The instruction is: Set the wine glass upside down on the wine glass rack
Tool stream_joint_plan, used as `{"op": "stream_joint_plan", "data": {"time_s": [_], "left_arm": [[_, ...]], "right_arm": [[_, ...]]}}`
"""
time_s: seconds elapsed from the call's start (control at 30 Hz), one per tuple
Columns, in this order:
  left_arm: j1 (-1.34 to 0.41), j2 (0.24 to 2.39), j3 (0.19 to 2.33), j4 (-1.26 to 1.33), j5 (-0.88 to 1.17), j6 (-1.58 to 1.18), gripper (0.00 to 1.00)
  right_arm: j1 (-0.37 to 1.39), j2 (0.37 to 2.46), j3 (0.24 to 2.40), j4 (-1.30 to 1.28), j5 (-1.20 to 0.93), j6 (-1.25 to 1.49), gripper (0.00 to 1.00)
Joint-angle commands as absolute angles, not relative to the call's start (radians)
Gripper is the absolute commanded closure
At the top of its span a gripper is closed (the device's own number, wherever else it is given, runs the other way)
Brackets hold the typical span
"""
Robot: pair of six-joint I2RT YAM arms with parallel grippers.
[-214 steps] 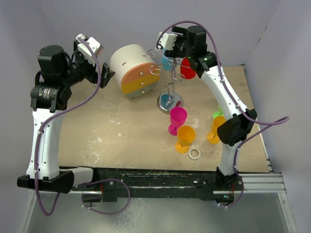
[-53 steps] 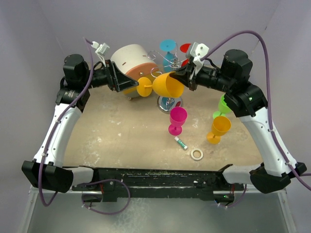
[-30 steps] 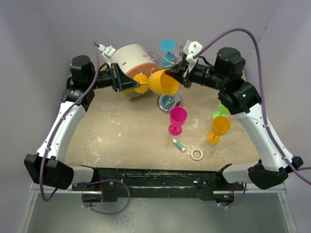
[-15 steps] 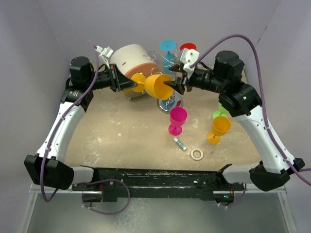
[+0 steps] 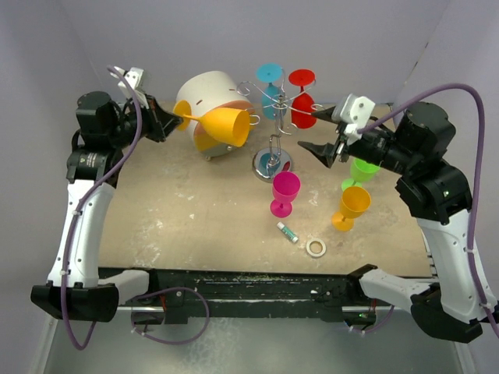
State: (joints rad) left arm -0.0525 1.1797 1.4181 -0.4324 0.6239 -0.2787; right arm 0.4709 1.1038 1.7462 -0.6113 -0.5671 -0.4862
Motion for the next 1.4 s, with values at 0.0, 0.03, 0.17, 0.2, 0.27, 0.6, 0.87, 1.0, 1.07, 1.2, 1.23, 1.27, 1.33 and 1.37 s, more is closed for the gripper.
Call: {"op": "stream_joint_plan", "data": {"time_s": [0.0,0.03,0.17,0.2,0.27,0.6,0.87,1.0,1.07,1.2,1.23,1.27,1.33,1.37], "left_arm": [[-0.055,1.158,1.594,-0.562,0.371,0.037,1.00],[-0.063,1.169,1.628,-0.594,0.330,0.092,1.00],[-0.159,1.191,1.698,-0.676,0.137,0.321,1.00],[-0.173,1.193,1.697,-0.677,0.091,0.369,1.00],[-0.208,1.203,1.687,-0.663,0.019,0.469,1.00],[-0.280,1.237,1.562,-0.505,0.109,0.935,1.00],[-0.309,1.365,1.664,-0.524,0.285,1.143,1.00],[-0.324,1.413,1.694,-0.536,0.364,1.252,1.00],[-0.330,1.431,1.705,-0.537,0.402,1.290,1.00],[-0.347,1.468,1.729,-0.523,0.431,1.341,1.00],[-0.351,1.476,1.734,-0.517,0.433,1.346,1.00],[-0.360,1.484,1.743,-0.508,0.436,1.348,1.00],[-0.369,1.499,1.761,-0.507,0.445,1.349,1.00],[-0.375,1.509,1.767,-0.509,0.449,1.349,1.00]], "right_arm": [[0.394,1.105,1.718,-0.478,-0.514,-0.264,0.35],[0.388,1.107,1.718,-0.470,-0.484,-0.250,0.35],[0.381,1.117,1.733,-0.462,-0.347,-0.229,0.35],[0.378,1.118,1.732,-0.462,-0.344,-0.229,0.35],[0.372,1.120,1.731,-0.463,-0.357,-0.232,0.35],[0.343,1.118,1.739,-0.473,-0.334,-0.279,0.35],[0.327,1.067,1.704,-0.469,-0.337,-0.318,0.34],[0.327,1.066,1.717,-0.475,-0.335,-0.324,0.34],[0.327,1.068,1.718,-0.473,-0.338,-0.326,0.34],[0.327,1.070,1.712,-0.469,-0.354,-0.328,0.34],[0.327,1.071,1.712,-0.469,-0.356,-0.330,0.34],[0.327,1.072,1.712,-0.468,-0.357,-0.330,0.34],[0.327,1.073,1.710,-0.466,-0.359,-0.330,0.34],[0.327,1.072,1.710,-0.466,-0.359,-0.330,0.34]]}}
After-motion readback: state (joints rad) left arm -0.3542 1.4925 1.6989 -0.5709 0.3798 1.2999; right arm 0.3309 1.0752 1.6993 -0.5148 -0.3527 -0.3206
